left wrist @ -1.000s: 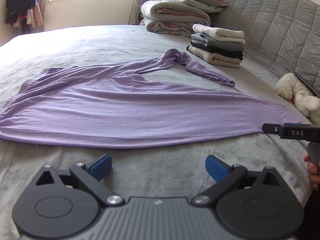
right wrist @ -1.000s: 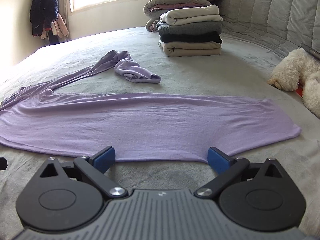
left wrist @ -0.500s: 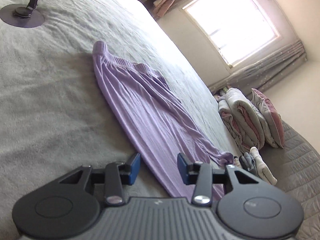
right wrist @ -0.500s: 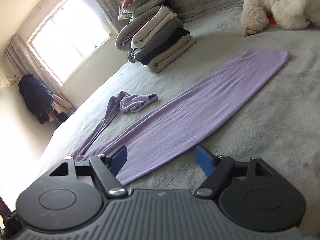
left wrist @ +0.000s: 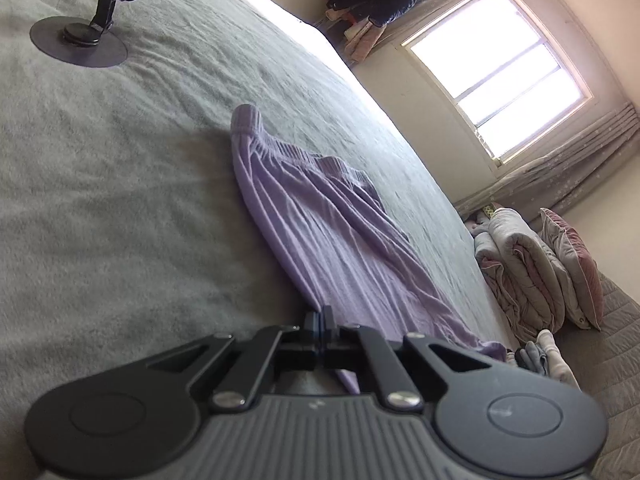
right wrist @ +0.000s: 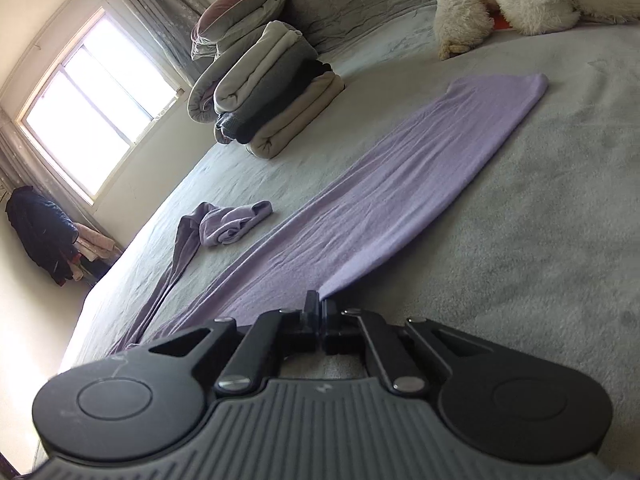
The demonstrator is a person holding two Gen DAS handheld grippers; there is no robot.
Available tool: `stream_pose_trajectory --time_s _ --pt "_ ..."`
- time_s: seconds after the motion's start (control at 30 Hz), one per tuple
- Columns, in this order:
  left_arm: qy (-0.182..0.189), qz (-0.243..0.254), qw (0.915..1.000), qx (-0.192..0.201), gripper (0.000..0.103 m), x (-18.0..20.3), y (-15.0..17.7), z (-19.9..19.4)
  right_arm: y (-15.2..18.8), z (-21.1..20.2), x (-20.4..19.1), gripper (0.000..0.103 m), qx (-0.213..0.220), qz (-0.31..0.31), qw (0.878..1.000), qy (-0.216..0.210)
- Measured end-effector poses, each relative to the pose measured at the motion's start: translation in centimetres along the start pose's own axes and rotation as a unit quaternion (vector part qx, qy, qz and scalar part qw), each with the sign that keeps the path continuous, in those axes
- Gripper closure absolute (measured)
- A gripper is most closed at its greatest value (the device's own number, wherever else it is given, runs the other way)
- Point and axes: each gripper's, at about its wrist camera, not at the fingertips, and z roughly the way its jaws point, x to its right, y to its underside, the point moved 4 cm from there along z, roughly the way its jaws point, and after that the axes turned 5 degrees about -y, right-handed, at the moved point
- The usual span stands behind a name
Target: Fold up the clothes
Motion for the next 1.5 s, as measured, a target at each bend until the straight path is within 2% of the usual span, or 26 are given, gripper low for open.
stream_pose_trajectory --time_s 0.1,0.23,0.4,0.5,0.53,0.63,0.83,1.0,1.13,1.2,1.23,1.3,1.4,1.43,1.5 --pt "-0.013 0.000 0.9999 0.004 0.103 -0.6 -0.5 -0.6 0.4 -1.0 -0.4 0.103 0.007 -0.025 1.000 0.016" --pt "-0.025 -0.007 0.9996 0.012 0.103 -1.6 -1.3 -1.8 0.5 -1.9 -0.2 0.103 0.007 -0.024 0.999 0.027" --pt "-0.026 0.013 0.9996 -0.003 0.103 -1.7 -1.3 -1.2 0.7 -2.2 0.1 0.103 0.005 -0.029 0.999 0.031" --pt "-0.023 0.018 0.9995 -0.014 0.102 -1.5 -1.5 -1.0 0.5 -2.1 0.0 0.097 0.001 -0.025 0.999 0.021" --pt "-0.023 0.017 0.9995 -0.016 0.101 -1.5 -1.6 -0.9 0.3 -2.0 0.0 0.092 -0.001 -0.020 1.000 0.016" --pt "-0.021 0.010 0.9996 -0.016 0.092 -1.7 -2.4 -0.6 -0.5 -2.1 0.5 0.090 -0.006 -0.002 1.000 0.005" --pt "-0.026 -0.019 0.9995 -0.005 0.075 -3.0 -4.9 -0.2 -3.1 -2.4 3.1 0.085 0.014 0.045 0.999 0.013" --pt "-0.040 -0.024 0.9988 0.012 0.076 -3.4 -6.3 0.6 -5.1 -2.6 5.1 0.083 0.038 0.081 0.996 0.020" --pt "-0.053 -0.024 0.9982 0.016 0.088 -3.7 -6.9 1.2 -6.3 -2.8 6.0 0.072 0.054 0.092 0.994 0.024" --pt "-0.060 -0.017 0.9979 0.019 0.096 -3.7 -7.0 1.4 -6.8 -2.8 6.2 0.072 0.060 0.091 0.994 0.026" --pt "-0.062 -0.014 0.9977 0.021 0.100 -3.7 -7.0 1.4 -7.0 -2.6 6.3 0.072 0.063 0.088 0.994 0.030" --pt "-0.063 -0.007 0.9977 0.024 0.101 -3.7 -6.9 1.5 -7.3 -2.3 6.6 0.072 0.070 0.082 0.993 0.040" --pt "-0.069 0.015 0.9970 0.032 0.101 -3.4 -6.9 1.6 -7.8 -1.9 7.0 0.088 0.079 0.066 0.992 0.066" --pt "-0.076 0.024 0.9961 0.038 0.102 -3.2 -6.9 1.4 -7.9 -1.9 7.1 0.103 0.082 0.057 0.992 0.079" --pt "-0.093 0.040 0.9934 0.054 0.102 -3.0 -7.0 0.7 -8.1 -1.9 7.4 0.103 0.086 0.039 0.990 0.103"
